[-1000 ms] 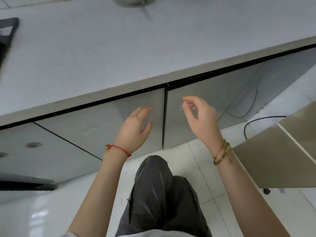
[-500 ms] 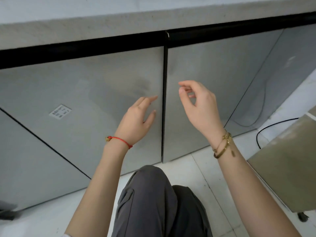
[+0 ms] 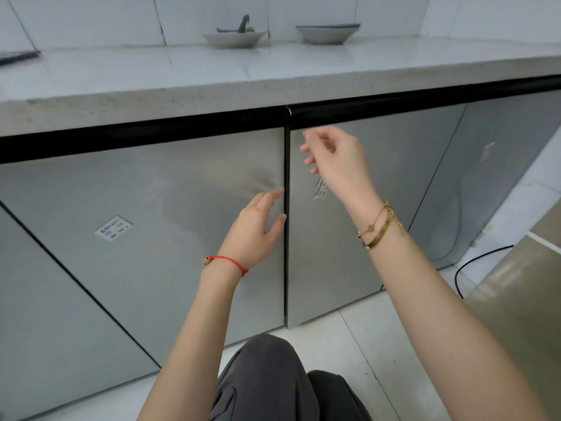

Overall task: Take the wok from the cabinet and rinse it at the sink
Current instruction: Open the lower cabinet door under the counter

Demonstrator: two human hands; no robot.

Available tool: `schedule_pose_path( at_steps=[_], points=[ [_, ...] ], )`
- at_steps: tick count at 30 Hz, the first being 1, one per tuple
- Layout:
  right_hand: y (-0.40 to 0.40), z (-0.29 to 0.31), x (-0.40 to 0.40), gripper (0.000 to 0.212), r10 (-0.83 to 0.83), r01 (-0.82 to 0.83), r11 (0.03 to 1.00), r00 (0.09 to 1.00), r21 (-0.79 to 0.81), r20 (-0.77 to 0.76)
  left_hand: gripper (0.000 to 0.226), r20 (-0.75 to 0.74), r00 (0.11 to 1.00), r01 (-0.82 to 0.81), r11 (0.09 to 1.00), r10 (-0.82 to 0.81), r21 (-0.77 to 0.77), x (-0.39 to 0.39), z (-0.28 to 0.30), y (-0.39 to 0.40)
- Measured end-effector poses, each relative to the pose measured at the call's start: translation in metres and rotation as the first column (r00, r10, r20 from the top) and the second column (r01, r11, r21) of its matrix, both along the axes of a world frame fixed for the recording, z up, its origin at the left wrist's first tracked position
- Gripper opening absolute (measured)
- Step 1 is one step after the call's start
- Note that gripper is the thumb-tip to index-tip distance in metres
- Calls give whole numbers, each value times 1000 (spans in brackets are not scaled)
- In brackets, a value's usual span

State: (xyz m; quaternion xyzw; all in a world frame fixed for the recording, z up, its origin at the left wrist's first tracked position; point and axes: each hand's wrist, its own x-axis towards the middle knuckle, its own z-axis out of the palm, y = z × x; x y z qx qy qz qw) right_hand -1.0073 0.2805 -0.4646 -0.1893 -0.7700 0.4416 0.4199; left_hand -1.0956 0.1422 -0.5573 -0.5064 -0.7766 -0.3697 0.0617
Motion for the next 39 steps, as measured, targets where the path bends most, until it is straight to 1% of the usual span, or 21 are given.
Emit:
schedule_pose_path(
  at_steps=[3, 6, 9, 16, 20, 24, 28, 30, 34, 39],
  points=[
    [1, 6, -10, 21, 10, -12, 992, 1000, -126, -20, 47, 13, 1000, -1, 1000, 0, 12, -1, -1, 5],
    [1, 11, -14, 22, 45, -65, 956, 996, -286, -75, 48, 41, 999, -8, 1000, 8, 16, -1, -2, 9],
    [2, 14, -16, 22, 76, -116, 926, 989, -360, -123, 49, 58, 998, -5, 1000, 5, 9, -1, -4, 12],
    [-3, 19, -17, 17, 126, -193, 888, 975, -417, -182, 49, 108, 994, -9, 1000, 6, 27, 2, -4, 17],
    [-6, 23, -18, 19, 128, -207, 869, 971, -449, -199, 50, 104, 994, -19, 1000, 17, 21, 3, -2, 18],
    [-9, 27, -15, 20, 142, -245, 814, 963, -527, -229, 49, 108, 994, -31, 999, 29, 13, 4, -2, 19],
    [-11, 31, -15, 15, 138, -259, 759, 961, -597, -241, 50, 115, 993, -30, 1000, 30, -2, 5, -2, 19],
    [-12, 34, -16, 13, 119, -236, 759, 966, -606, -228, 50, 114, 993, -27, 1000, 28, -6, 6, -2, 17],
    [-15, 34, -8, 17, 95, -209, 786, 971, -582, -219, 51, 132, 991, -20, 1000, 22, -21, 10, -4, 15],
    [-20, 33, 4, 15, 72, -174, 817, 977, -549, -203, 58, 218, 976, -5, 999, 13, -38, 23, -2, 16]
  ],
)
